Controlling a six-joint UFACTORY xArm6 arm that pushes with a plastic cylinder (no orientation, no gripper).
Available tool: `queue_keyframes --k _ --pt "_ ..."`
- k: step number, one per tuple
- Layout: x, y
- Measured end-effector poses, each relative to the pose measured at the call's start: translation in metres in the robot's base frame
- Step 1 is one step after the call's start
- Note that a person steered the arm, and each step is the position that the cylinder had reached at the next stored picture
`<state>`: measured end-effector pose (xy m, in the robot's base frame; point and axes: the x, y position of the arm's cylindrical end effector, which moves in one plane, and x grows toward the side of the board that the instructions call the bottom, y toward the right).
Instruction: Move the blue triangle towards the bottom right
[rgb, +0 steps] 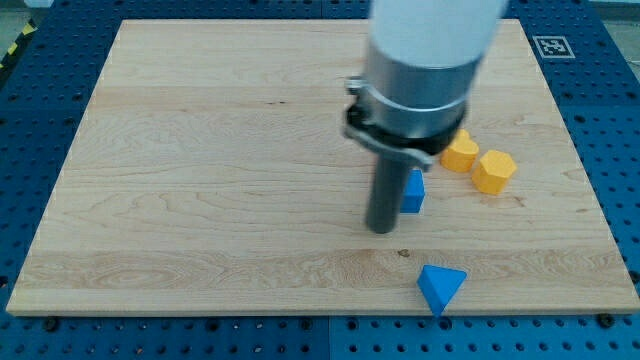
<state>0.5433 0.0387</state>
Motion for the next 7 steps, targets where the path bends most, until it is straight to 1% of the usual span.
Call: queue_keyframes --k 1,2,3,4,5,6,7 --pt "0.049 -0.028" --pt "0.074 -0.022" --pt "0.076 0.027" --pt "0.049 0.08" --pt "0.023 0.057" --pt "0.041 0.062" --pt "0.018 0.139"
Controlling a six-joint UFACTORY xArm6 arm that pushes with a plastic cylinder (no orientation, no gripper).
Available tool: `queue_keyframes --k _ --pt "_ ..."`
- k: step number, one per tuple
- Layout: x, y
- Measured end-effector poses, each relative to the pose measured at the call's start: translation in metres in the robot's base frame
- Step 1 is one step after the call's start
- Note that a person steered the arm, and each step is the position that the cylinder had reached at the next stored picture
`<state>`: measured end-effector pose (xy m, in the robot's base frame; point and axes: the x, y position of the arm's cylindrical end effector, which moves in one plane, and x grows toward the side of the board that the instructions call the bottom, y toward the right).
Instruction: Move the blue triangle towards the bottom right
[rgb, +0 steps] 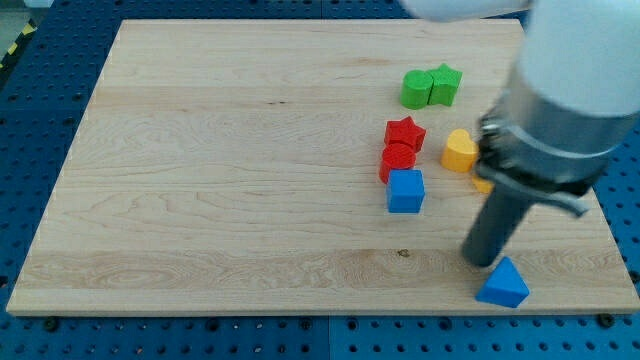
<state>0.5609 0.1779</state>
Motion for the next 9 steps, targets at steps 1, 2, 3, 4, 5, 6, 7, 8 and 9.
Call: queue_keyframes --k 1,2,3,4,5,6,7,8,9 --pt "-0.032 0.066" --pt "-0.004 0.151" --pt "0.016 0.167" --pt "0.055 0.158" --pt "0.056 0.152" --pt "0.057 0.089" --pt "0.052 -0.012" --pt "0.027 -0.101" --pt "0.002 -0.157"
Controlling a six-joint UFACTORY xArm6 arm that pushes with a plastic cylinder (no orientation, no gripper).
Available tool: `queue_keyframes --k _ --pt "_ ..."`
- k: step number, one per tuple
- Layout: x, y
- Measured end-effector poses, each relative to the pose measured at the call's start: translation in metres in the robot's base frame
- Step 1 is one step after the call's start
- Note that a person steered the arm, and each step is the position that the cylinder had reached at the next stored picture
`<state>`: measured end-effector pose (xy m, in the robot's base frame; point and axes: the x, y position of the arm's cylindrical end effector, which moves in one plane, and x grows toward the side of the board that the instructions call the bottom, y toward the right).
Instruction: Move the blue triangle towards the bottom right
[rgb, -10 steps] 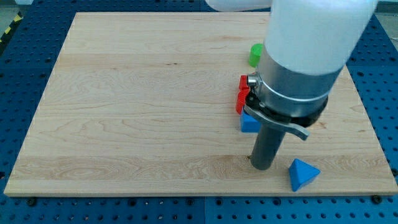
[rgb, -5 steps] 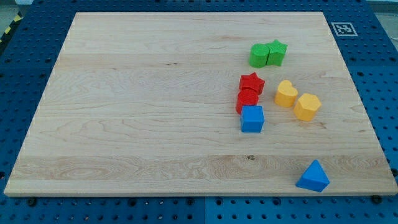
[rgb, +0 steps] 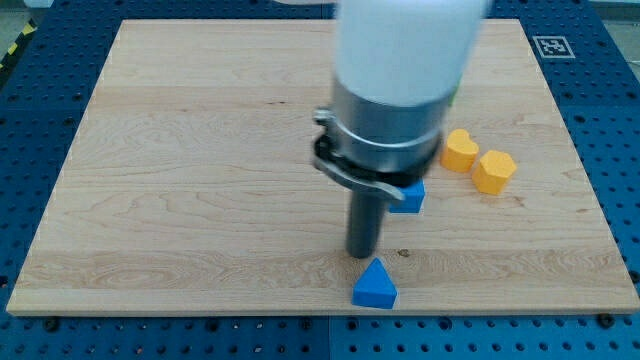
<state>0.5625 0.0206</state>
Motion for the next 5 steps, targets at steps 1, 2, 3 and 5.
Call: queue_keyframes --k 1,2,3,5 --pt "-0.004 -0.054" --pt "0.055 -0.079" --pt "0.056 -0.047" --pt "-0.041 0.124"
